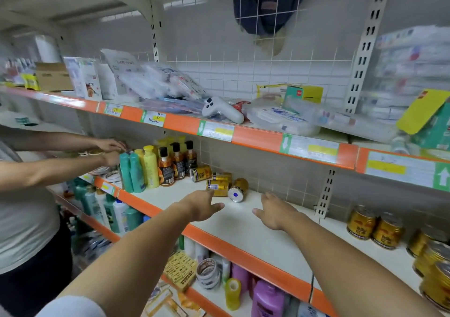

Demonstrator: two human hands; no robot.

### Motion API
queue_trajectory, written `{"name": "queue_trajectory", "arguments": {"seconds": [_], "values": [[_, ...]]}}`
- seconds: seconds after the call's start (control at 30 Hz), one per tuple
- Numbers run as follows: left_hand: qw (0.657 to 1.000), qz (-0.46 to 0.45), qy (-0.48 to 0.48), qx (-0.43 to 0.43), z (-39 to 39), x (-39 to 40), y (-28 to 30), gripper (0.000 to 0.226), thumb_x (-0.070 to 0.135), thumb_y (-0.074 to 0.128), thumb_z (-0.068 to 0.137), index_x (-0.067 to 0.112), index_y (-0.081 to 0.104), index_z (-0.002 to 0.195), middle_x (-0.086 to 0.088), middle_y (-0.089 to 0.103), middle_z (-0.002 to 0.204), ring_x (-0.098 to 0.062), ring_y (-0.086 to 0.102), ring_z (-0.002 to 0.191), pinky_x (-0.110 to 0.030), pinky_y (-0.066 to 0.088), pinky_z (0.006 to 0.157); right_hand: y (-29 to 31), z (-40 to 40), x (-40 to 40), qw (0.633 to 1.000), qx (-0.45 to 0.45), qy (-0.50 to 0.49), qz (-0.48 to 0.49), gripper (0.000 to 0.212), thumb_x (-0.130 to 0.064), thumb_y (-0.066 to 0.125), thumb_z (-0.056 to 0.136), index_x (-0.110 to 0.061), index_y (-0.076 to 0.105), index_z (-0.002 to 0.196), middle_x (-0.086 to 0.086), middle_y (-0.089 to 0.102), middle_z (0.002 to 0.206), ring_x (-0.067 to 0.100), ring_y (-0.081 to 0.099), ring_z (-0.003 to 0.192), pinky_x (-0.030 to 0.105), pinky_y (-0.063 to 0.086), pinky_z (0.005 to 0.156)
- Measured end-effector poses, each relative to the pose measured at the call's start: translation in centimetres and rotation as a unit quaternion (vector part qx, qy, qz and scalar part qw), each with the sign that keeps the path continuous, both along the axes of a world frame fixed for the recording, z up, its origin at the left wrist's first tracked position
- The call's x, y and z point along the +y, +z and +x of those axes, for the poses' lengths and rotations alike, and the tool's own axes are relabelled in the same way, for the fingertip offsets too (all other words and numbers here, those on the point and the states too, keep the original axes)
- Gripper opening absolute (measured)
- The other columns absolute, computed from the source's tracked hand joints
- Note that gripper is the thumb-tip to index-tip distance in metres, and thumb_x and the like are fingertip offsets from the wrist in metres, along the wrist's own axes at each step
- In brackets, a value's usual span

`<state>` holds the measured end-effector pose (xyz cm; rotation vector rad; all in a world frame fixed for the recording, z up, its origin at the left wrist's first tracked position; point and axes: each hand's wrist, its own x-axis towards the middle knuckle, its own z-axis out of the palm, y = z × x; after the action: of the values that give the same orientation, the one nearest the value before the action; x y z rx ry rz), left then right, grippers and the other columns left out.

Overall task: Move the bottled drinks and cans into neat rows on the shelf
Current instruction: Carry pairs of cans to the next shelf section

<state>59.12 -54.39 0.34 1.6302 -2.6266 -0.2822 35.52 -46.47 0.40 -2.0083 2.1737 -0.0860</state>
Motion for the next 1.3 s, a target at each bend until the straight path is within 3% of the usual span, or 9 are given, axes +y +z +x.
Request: {"name": "queue_trajectory", "arguments": {"seconds": [0.2,0.47,0.63,0.77,1.0,1.3], "values": [[1.0,0.022,-0.01,0.013,1.2,-4.4,-2.0,0.079,0.062,0.04,0.1,0.012,0.026,0.158,-0.01,0.038,0.16,-0.03,0.043,0.141,-0.041,0.036,0.115,-1.3,1.5,-4.4,1.0,-0.002,-0.013,0.012,0.067,-0.05,0.041,0.102,-0.006,0.029,0.152,0.012,0.025,0.162,0.026,0.025,0.149,0.039,0.027,0.118],[0.998,0.029,-0.037,0.033,2.3,-10.6,-2.5,0.064,0.055,0.045,0.101,0.014,0.041,0.151,-0.01,0.051,0.15,-0.029,0.05,0.133,-0.033,0.038,0.106,-2.2,2.5,-9.4,0.999,-0.015,-0.046,0.023,0.069,-0.05,0.042,0.101,-0.007,0.026,0.153,0.012,0.029,0.16,0.028,0.03,0.146,0.039,0.03,0.114],[0.999,0.027,-0.031,0.017,2.7,-14.3,-1.9,0.072,0.057,0.045,0.1,0.009,0.035,0.152,-0.015,0.049,0.151,-0.033,0.048,0.136,-0.042,0.04,0.111,-2.2,2.7,-12.3,0.997,-0.018,-0.068,0.008,0.063,-0.047,0.045,0.101,-0.004,0.037,0.146,0.016,0.04,0.15,0.03,0.039,0.138,0.04,0.036,0.112],[0.999,0.01,-0.045,-0.002,2.5,-16.5,-1.4,0.058,0.034,0.048,0.104,0.011,0.031,0.155,-0.017,0.05,0.149,-0.035,0.05,0.133,-0.041,0.042,0.104,-1.9,3.0,-13.7,0.997,-0.018,-0.076,-0.004,0.062,-0.048,0.047,0.1,-0.007,0.039,0.146,0.016,0.042,0.15,0.03,0.038,0.14,0.039,0.034,0.114],[0.998,0.013,-0.054,-0.022,0.9,-18.9,-1.9,0.056,0.007,0.046,0.099,0.012,0.035,0.154,-0.015,0.052,0.147,-0.033,0.051,0.132,-0.04,0.045,0.106,-2.8,2.8,-15.8,0.986,-0.078,-0.145,0.015,0.052,-0.049,0.046,0.1,-0.01,0.051,0.133,0.012,0.058,0.134,0.029,0.056,0.121,0.035,0.045,0.096],[0.996,0.031,-0.069,-0.041,-2.0,-20.2,-3.9,0.033,0.023,0.054,0.1,0.01,0.053,0.131,-0.014,0.063,0.126,-0.032,0.06,0.112,-0.039,0.05,0.093,-4.7,2.8,-18.1,0.972,-0.16,-0.17,0.022,0.044,-0.048,0.048,0.099,-0.012,0.063,0.118,0.011,0.067,0.119,0.028,0.062,0.109,0.026,0.039,0.078]]}}
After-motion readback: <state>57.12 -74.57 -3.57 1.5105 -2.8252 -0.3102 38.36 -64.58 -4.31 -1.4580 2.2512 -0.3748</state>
